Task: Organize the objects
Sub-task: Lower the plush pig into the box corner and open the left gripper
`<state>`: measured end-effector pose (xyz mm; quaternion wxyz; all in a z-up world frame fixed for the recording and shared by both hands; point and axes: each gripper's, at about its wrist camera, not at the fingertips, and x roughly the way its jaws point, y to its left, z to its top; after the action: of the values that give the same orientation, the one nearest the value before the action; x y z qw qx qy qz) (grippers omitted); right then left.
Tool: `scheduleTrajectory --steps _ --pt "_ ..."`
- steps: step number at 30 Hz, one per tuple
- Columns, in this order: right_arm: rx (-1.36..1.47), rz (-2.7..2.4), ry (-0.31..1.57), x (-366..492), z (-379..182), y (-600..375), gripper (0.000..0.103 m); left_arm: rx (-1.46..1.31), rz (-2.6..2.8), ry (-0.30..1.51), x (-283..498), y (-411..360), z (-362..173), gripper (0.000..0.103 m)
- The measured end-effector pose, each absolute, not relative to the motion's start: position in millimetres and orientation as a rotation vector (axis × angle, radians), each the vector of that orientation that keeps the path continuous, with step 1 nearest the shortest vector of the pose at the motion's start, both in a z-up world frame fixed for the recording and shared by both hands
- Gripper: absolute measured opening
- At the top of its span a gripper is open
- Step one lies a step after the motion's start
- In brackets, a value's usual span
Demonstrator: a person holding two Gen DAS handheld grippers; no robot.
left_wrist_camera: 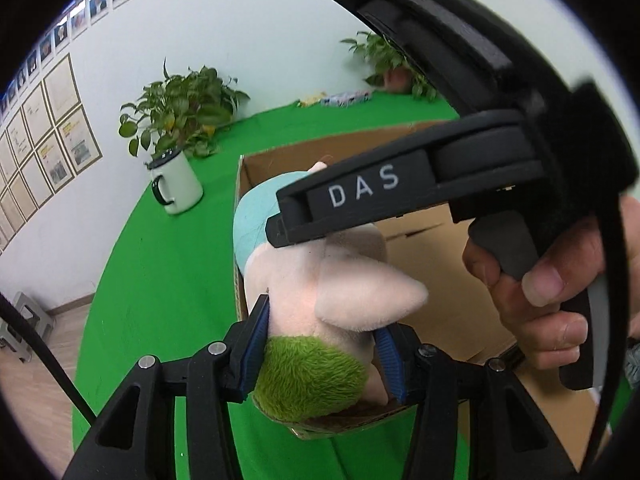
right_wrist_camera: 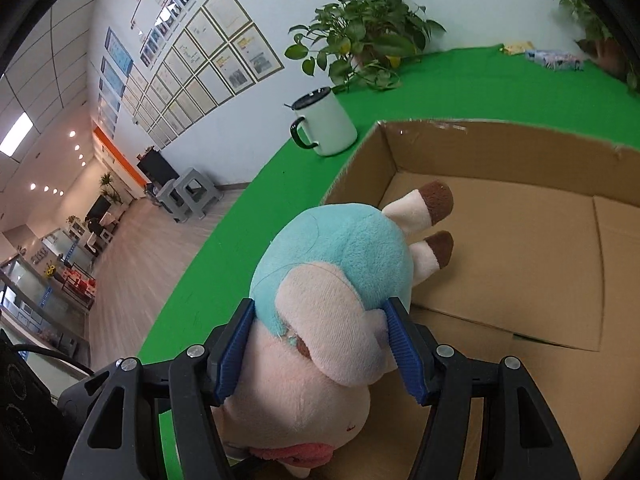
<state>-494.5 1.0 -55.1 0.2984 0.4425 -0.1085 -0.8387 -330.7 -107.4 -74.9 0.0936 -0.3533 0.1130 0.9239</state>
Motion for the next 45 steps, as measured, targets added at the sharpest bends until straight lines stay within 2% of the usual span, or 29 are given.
scheduleTrajectory --steps 2,6,10,13,14,19,21,23,28,30,32,36,37,38,40,45 --pt "1.2 -2.218 -0.293 -489 -73 -3 0.062 -1.07 2.731 0.331 -321 -98 -76 0.055" --pt "1.251 -2.203 -0.268 -496 -87 -10 0.063 -1.029 2.747 0.342 -305 -97 -66 0.056" --pt "1.274 -2.196 -0.266 -497 -89 -13 0.066 -0.915 2.794 0.208 -282 -118 -38 0.056" --pt "1.275 -2.209 -0.256 -498 -90 -18 0.074 -0.936 2.821 0.117 -285 -135 -32 0.057" --pt "1.276 -2.209 -0.273 -498 -90 -18 0.078 -0.952 2.817 0.104 -288 -137 -33 0.057" --pt "1.23 -2.224 -0.512 -476 -64 24 0.082 -1.134 2.725 -0.004 -316 -145 -62 0.056" --pt "1.136 -2.285 -0.588 -454 -42 59 0.087 -1.141 2.705 -0.085 -320 -151 -64 0.053" --pt "1.095 -2.35 -0.588 -431 -28 90 0.089 -1.14 2.675 -0.137 -312 -149 -63 0.041" --pt "1.138 -2.792 -0.397 -359 -16 196 0.089 -1.173 2.695 -0.18 -298 -138 -61 0.033" --pt "1.296 -2.911 -0.309 -342 -33 235 0.085 -1.19 2.702 -0.182 -295 -135 -62 0.031" --pt "1.426 -2.922 -0.3 -339 -54 258 0.066 -1.199 2.71 -0.185 -299 -134 -68 0.03" --pt "1.496 -2.883 -0.277 -347 -82 265 0.045 -1.198 2.744 -0.16 -293 -127 -69 0.03" --pt "1.488 -2.876 -0.274 -349 -85 263 0.032 -1.198 2.745 -0.162 -291 -127 -68 0.029" --pt "1.485 -2.864 -0.268 -354 -86 261 0.026 -1.204 2.746 -0.168 -292 -128 -68 0.027" --pt "1.505 -2.907 -0.195 -356 -87 258 0.02 -1.217 2.744 -0.173 -294 -131 -70 0.025" --pt "1.491 -2.908 -0.251 -339 -89 270 0.014 -1.232 2.738 -0.189 -293 -137 -70 0.022"
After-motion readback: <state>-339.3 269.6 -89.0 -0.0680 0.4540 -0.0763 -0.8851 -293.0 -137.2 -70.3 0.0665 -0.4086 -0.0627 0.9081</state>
